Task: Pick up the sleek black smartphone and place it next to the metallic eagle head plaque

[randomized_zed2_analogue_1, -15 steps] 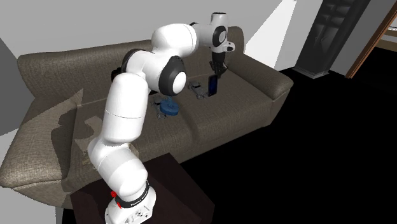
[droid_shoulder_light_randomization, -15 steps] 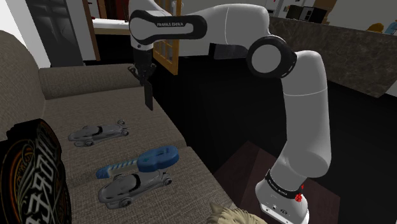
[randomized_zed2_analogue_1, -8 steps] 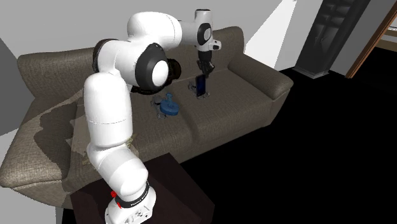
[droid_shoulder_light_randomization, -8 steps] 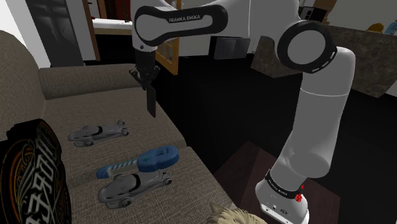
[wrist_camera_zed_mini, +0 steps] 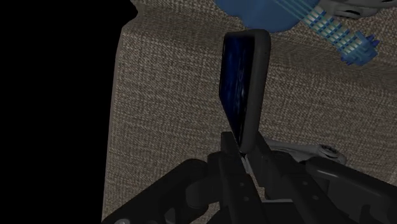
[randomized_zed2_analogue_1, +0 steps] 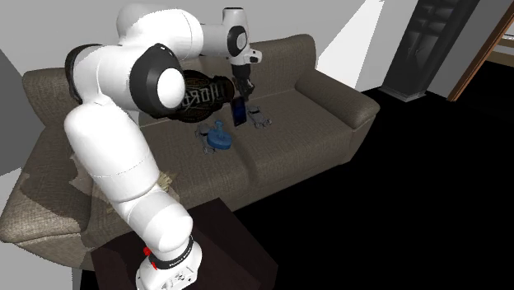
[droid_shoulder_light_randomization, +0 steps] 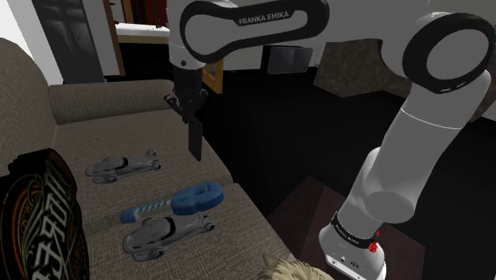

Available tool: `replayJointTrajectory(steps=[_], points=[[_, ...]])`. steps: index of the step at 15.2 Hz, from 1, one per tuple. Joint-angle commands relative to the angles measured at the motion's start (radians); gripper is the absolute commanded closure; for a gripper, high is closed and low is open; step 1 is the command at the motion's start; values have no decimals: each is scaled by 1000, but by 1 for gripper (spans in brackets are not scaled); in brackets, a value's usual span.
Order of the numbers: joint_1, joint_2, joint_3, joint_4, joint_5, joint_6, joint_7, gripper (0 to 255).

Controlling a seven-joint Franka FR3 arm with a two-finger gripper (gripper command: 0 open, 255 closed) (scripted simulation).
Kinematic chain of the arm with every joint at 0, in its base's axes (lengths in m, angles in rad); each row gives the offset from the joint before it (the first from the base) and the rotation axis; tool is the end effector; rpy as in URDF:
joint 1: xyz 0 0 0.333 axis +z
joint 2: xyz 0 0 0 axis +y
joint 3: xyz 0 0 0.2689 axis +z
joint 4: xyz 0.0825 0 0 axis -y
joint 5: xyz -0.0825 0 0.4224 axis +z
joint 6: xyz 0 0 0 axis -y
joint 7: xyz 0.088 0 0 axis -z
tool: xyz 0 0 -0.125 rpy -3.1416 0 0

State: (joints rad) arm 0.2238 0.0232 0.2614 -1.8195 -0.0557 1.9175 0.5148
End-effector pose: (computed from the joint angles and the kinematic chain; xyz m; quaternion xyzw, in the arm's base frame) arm 0.5465 0.2818 0.4485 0.9990 -0.0065 0.0445 0.0025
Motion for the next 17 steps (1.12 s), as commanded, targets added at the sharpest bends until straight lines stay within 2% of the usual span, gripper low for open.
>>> replayJointTrajectory(steps=[1,9,17], points=[[16,-51,15,-51,11,0,29,255],[83,-235,85,-196,69,-35,144,255],[161,-374,169,-263,134,-98,278,255]])
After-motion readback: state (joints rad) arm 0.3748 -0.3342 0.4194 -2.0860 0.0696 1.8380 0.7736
